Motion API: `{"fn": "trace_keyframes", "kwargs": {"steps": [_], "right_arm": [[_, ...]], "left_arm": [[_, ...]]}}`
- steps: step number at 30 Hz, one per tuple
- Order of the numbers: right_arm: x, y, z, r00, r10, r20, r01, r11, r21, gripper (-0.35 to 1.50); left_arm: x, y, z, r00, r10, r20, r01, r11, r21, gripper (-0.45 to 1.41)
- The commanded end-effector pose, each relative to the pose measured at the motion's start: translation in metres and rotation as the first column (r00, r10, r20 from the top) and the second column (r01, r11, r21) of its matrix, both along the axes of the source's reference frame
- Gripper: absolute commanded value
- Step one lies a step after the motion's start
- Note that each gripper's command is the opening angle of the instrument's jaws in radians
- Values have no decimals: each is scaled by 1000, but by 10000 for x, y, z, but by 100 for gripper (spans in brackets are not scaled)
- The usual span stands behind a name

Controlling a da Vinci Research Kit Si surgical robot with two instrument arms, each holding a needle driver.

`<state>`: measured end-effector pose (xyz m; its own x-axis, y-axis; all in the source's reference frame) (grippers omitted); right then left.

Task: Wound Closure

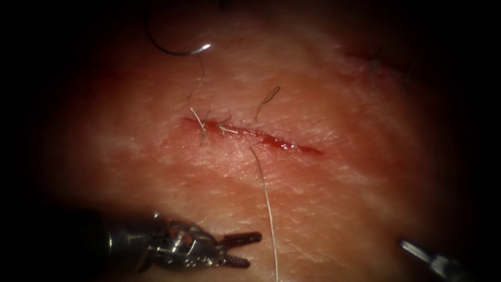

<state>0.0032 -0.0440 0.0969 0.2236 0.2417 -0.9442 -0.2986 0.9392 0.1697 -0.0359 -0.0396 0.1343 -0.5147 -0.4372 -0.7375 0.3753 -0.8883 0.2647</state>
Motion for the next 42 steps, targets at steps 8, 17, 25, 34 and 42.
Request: {"fn": "trace_keyframes", "kwargs": {"steps": [8, 17, 25, 34, 42], "right_arm": [[6, -7, 8, 1000, -1, -3, 1, 1000, 0, 143], [7, -12, 10, 1000, -1, -3, 1, 1000, -4, 143], [7, -12, 9, 1000, -1, -2, 1, 1000, -4, 143], [8, -12, 9, 1000, -1, -6, 1, 1000, -5, 143], [8, -12, 9, 1000, 7, -14, -7, 1000, -1, 143]], "left_arm": [[-16, 6, -19, 995, -70, 68, 71, 997, -6, 52], [-32, 15, -22, 991, -109, 78, 113, 992, -51, 56], [-37, 2, -12, 998, -50, 39, 52, 997, -50, 56], [-53, -5, -18, 998, -32, 53, 34, 999, -43, 54], [-48, -7, -21, 998, -23, 58, 26, 999, -43, 0]]}}
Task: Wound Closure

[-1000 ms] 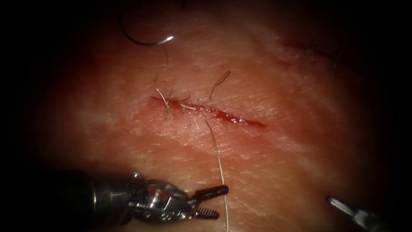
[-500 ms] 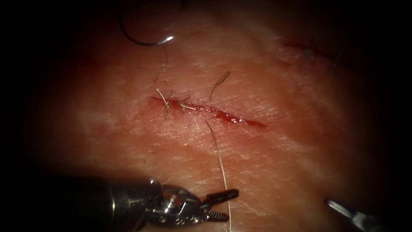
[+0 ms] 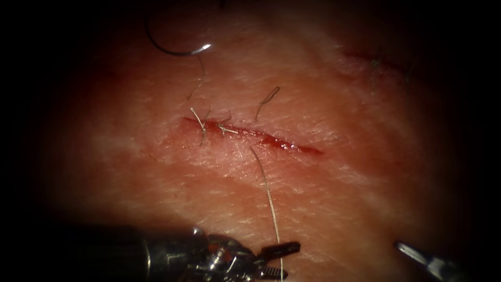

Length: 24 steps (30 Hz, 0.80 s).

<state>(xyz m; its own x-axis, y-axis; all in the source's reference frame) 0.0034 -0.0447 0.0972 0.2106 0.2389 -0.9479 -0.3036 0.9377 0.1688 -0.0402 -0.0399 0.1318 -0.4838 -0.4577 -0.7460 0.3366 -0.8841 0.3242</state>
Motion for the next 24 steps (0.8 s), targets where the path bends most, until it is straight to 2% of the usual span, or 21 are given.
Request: {"fn": "trace_keyframes", "kwargs": {"steps": [1, 2, 5, 6, 8, 10, 12, 15, 16, 20, 24], "right_arm": [[6, -6, 6, 1000, -2, -4, 2, 1000, 4, 143], [7, -5, 6, 1000, -8, -9, 8, 1000, 4, 141], [11, 2, 9, 1000, -15, -18, 15, 1000, 9, 136], [16, 12, 14, 1000, -8, -16, 8, 1000, 12, 134], [26, 29, 27, 999, -31, -31, 32, 999, 21, 129], [41, 49, 38, 998, -61, -24, 61, 998, 13, 128], [53, 65, 48, 996, -88, -28, 88, 996, -5, 128], [73, 85, 65, 990, -134, -39, 132, 990, -37, 119], [86, 94, 75, 985, -166, -36, 163, 984, -68, 108], [123, 117, 98, 971, -239, -19, 233, 960, -158, 89], [155, 129, 112, 951, -308, -17, 295, 923, -247, 89]], "left_arm": [[-4, -5, 5, 1000, 1, 1, -1, 1000, 1, -23], [-3, -5, 4, 1000, 1, 2, -1, 1000, 1, -45], [3, 3, -1, 1000, -8, 23, 8, 1000, 4, -45], [10, 17, -6, 997, -47, 61, 45, 999, 25, -45], [25, 41, -12, 993, -74, 97, 71, 997, 39, -45], [42, 66, -15, 990, -105, 93, 102, 994, 37, -45], [52, 76, -15, 990, -107, 91, 104, 994, 42, -45], [63, 81, -14, 990, -106, 93, 102, 993, 51, -45], [67, 80, -13, 990, -107, 94, 102, 993, 55, -45], [76, 75, -10, 990, -106, 97, 100, 993, 69, -45], [83, 74, -10, 990, -105, 99, 98, 992, 74, -45]]}}
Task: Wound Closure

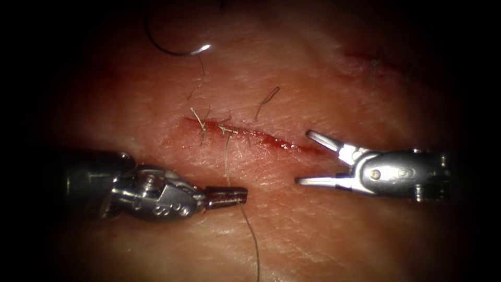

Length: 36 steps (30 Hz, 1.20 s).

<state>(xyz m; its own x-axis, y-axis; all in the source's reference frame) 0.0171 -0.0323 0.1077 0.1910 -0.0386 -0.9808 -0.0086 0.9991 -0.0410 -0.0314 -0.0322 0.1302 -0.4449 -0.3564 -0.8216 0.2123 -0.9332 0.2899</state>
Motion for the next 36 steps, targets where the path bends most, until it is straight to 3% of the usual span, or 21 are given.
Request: {"fn": "trace_keyframes", "kwargs": {"steps": [1, 3, 8, 11, 25, 26, 27, 30, 32, 33, 36], "right_arm": [[26, 7, 10, 999, -52, 0, 51, 997, -65, 89], [42, 14, 15, 996, -93, 2, 92, 978, -189, 87], [62, 15, 14, 988, -138, 75, 156, 924, -350, 87], [74, 9, 11, 973, -162, 167, 221, 866, -448, 89], [103, -9, 11, 959, -184, 215, 269, 829, -491, 86], [104, -9, 12, 959, -183, 216, 269, 829, -491, 79], [106, -9, 13, 958, -185, 220, 272, 825, -495, 49], [110, -7, 15, 949, -203, 241, 301, 810, -504, 30], [113, -8, 19, 942, -216, 256, 322, 796, -513, -27], [113, -8, 20, 937, -224, 268, 336, 790, -513, -35], [112, -5, 20, 935, -229, 269, 342, 784, -519, -35]], "left_arm": [[-4, -2, 6, 1000, 1, 1, -1, 1000, 1, -45], [-3, -3, 6, 1000, 2, 1, -2, 1000, 1, -45], [-1, -3, 5, 1000, 3, 2, -3, 1000, 1, -45], [-2, -3, 5, 1000, 2, 2, -2, 1000, 1, -45], [-3, -3, 6, 1000, 1, 1, -1, 1000, 1, -45], [-3, -3, 5, 1000, 1, 1, -1, 1000, 1, -45], [-4, -3, 5, 1000, 1, 0, -1, 1000, 1, -45], [-4, -3, 5, 1000, 1, 0, -1, 1000, 1, -45], [-4, -4, 4, 1000, 0, 0, 0, 1000, 2, -45], [-4, -4, 3, 1000, 0, 0, 0, 1000, 2, -45], [-4, -4, 1, 1000, 0, 0, 0, 1000, 3, -45]]}}
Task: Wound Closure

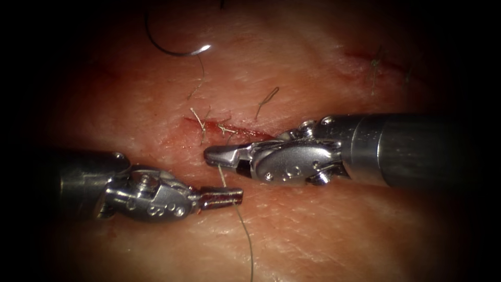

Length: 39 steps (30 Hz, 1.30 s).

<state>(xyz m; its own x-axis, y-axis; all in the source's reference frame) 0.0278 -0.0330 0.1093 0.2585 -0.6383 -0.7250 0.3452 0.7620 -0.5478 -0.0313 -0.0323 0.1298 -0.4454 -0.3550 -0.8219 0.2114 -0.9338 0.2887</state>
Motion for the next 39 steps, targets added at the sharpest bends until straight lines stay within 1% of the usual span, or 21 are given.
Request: {"fn": "trace_keyframes", "kwargs": {"steps": [1, 3, 4, 5, 8, 9, 10, 13, 15, 18, 19, 22, 23, 28, 29, 31, 34, 39], "right_arm": [[4, 2, 4, 1000, 12, -17, -12, 1000, -5, -35], [0, 3, 3, 1000, 15, -14, -15, 1000, -6, -35], [-1, 4, 2, 1000, 18, -10, -19, 1000, -8, -35], [-2, 5, 4, 1000, 21, -6, -21, 1000, -9, -35], [-3, 12, 14, 1000, 19, 3, -19, 1000, -8, -35], [-3, 15, 19, 1000, 20, 9, -20, 1000, 5, -35], [-2, 22, 32, 1000, 17, 22, -18, 999, 52, -35], [-1, 29, 50, 1000, 26, 13, -27, 992, 122, -35], [0, 31, 59, 1000, 27, 9, -28, 989, 145, -35], [1, 32, 67, 1000, 27, 3, -27, 983, 179, -35], [1, 31, 68, 1000, 19, -1, -19, 978, 210, -35], [1, 30, 66, 1000, -4, 8, 2, 973, 229, -35], [1, 29, 64, 1000, -21, 4, 19, 968, 250, -35], [3, 30, 58, 999, -40, -3, 39, 946, 321, -35], [3, 31, 57, 999, -47, -6, 47, 942, 333, -35], [5, 34, 56, 999, -52, -13, 53, 929, 367, -35], [8, 35, 56, 998, -60, -18, 63, 910, 409, -35], [13, 37, 57, 998, -55, -14, 56, 906, 420, -35]], "left_arm": [[-5, -3, 5, 1000, 1, 1, -1, 1000, 2, -45], [-5, -2, 4, 1000, 1, 1, -1, 1000, 4, -42], [-5, -1, 3, 1000, 0, 1, 0, 1000, 4, 7], [-6, 0, 2, 1000, -18, -1, 18, 999, 43, 90], [-8, 0, -1, 999, -50, -15, 51, 996, 67, 108], [-9, -1, -2, 998, -53, -18, 54, 996, 66, 110], [-11, -4, -5, 998, -57, -21, 58, 996, 66, 111], [-13, -9, -10, 998, -60, -24, 62, 996, 66, 115], [-15, -11, -12, 998, -64, -27, 66, 996, 64, 115], [-15, -15, -14, 998, -63, -27, 65, 996, 64, 108], [-13, -16, -12, 998, -64, -25, 66, 996, 62, 105], [-12, -19, -7, 998, -51, -38, 54, 997, 61, 95], [-11, -21, -4, 998, -38, -46, 40, 998, 49, 81], [-15, -27, 10, 998, -7, -69, 9, 1000, 18, 74], [-17, -29, 12, 997, -5, -75, 6, 1000, 17, 74], [-22, -35, 19, 996, 22, -91, -24, 1000, -16, 78], [-28, -40, 26, 994, 31, -106, -34, 999, -24, 88], [-30, -40, 18, 995, 26, -97, -28, 999, -21, 96]]}}
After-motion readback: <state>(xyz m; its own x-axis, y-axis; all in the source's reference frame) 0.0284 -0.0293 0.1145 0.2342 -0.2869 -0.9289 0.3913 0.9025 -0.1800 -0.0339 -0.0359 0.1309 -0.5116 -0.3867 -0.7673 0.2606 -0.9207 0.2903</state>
